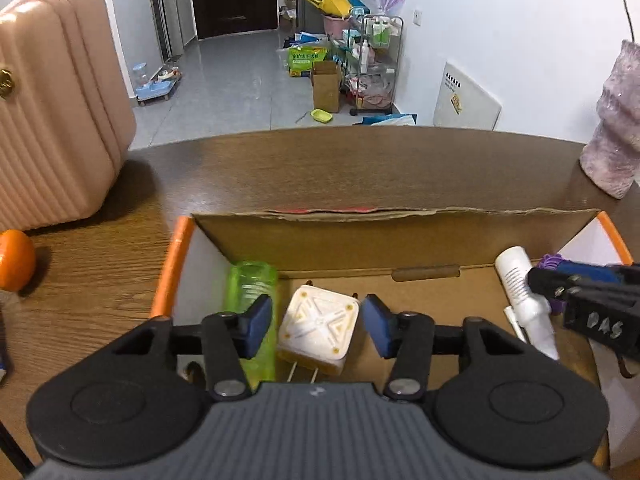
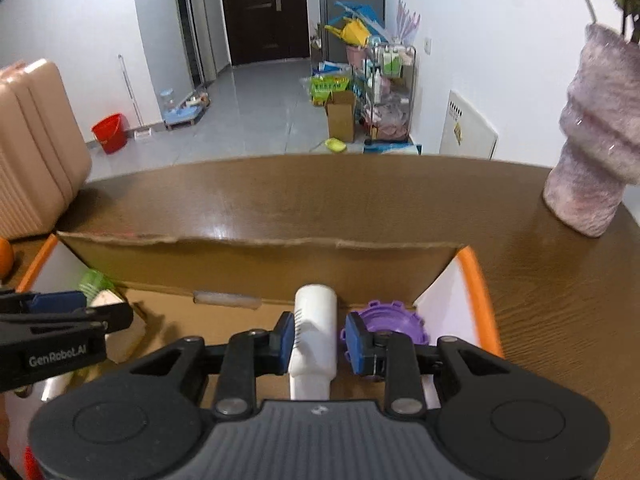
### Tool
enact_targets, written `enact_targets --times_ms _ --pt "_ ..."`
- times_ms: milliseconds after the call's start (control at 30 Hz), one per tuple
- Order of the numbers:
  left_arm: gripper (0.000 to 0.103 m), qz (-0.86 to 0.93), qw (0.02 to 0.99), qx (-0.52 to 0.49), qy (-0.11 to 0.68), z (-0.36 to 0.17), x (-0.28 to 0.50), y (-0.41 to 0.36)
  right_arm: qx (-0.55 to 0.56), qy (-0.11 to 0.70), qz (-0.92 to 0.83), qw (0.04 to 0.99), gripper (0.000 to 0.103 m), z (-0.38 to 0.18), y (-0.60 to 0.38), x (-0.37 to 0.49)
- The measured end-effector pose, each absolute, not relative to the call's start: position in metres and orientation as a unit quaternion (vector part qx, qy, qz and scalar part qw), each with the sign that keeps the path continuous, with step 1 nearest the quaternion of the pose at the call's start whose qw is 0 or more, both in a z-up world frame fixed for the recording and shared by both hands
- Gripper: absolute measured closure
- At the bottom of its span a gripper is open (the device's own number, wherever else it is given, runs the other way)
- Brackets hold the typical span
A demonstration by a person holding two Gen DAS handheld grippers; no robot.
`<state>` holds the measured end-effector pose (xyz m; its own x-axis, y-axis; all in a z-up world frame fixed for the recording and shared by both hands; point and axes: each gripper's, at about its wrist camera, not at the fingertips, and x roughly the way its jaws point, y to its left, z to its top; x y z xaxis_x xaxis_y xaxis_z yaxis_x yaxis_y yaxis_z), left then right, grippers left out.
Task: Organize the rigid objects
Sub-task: 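Lower both held items into the box and open both tools, then withdraw both tools from the box back over the table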
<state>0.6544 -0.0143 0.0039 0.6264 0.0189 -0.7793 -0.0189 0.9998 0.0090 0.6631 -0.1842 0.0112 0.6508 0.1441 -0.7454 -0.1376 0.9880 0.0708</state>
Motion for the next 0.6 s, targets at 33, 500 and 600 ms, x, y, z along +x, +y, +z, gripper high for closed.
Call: enact_targets --times_ms 33,500,600 --pt "0.048 0.011 0.903 0.000 0.429 0.009 0.650 -0.012 0.006 0.404 0.079 0.911 0.076 0.019 -0.187 0.658" --pt "0.032 -0.047 0.957 0.016 0.285 0.121 0.440 0.023 0.001 0.272 0.113 0.956 0.051 0.114 -0.259 0.453" --pt "0.029 -0.049 0.970 0.026 0.236 0.115 0.366 0.028 0.004 0.242 0.128 0.962 0.045 0.103 -0.266 0.389"
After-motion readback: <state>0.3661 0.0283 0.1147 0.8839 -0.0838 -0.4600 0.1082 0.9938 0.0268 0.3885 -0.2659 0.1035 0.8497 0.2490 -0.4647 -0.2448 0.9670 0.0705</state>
